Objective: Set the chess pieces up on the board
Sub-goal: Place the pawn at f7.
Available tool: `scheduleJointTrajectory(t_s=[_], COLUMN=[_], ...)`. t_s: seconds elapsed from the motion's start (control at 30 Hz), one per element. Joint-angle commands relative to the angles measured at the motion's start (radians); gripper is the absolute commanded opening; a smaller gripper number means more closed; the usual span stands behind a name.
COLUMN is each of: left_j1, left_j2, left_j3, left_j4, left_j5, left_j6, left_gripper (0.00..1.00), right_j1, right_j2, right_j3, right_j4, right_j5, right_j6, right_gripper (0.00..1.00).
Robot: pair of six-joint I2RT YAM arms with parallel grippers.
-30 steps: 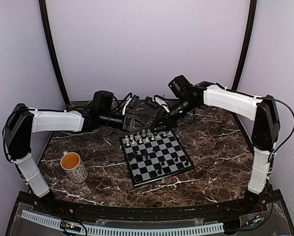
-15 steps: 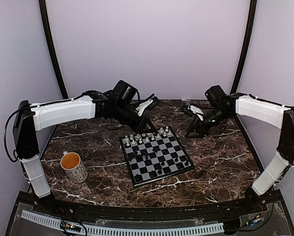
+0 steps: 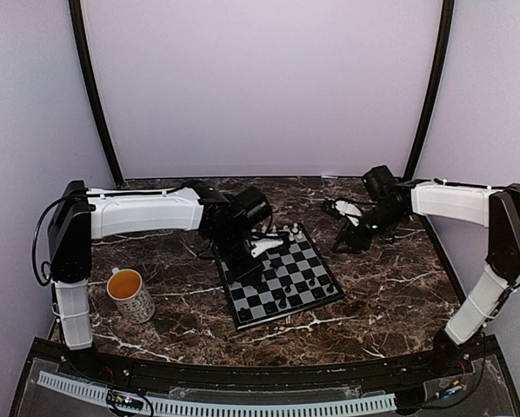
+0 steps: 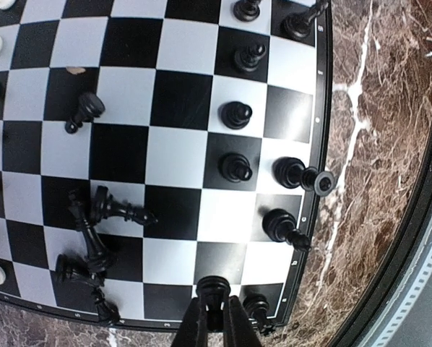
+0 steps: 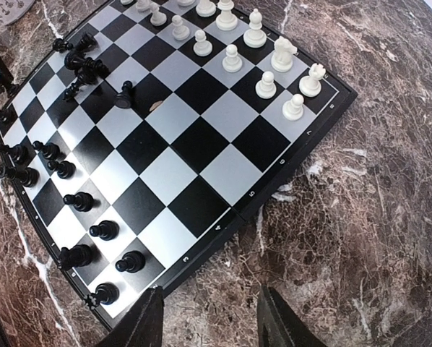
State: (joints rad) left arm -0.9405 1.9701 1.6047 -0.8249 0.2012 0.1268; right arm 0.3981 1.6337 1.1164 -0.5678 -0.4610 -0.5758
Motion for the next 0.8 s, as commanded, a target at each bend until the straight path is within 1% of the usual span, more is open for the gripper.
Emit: scheduleJointTrajectory(t_s=[0.0, 0.27, 0.77], left_j1=[-0.022, -0.046, -0.076], left_j2=[0.026, 0.083, 0.166], left_j3=[0.047, 0.094, 0.173], left_j4=[-0.084, -0.087, -0.095], left_j5=[-0.032, -0.034, 0.005], left_j6=[0.017, 0.013, 0.014], left_gripper=[0.02, 0.02, 0.02], right_j1=[-0.005, -0.005, -0.005], right_j2=[0.008, 0.005, 0.008], right_j3=[-0.012, -0.017, -0.017], right_j4=[0.040, 0.040, 0.037], right_j5=[0.020, 0.025, 0.024], right_j6=[-0.011, -0.012, -0.017], right_gripper=[0.46, 0.46, 0.46])
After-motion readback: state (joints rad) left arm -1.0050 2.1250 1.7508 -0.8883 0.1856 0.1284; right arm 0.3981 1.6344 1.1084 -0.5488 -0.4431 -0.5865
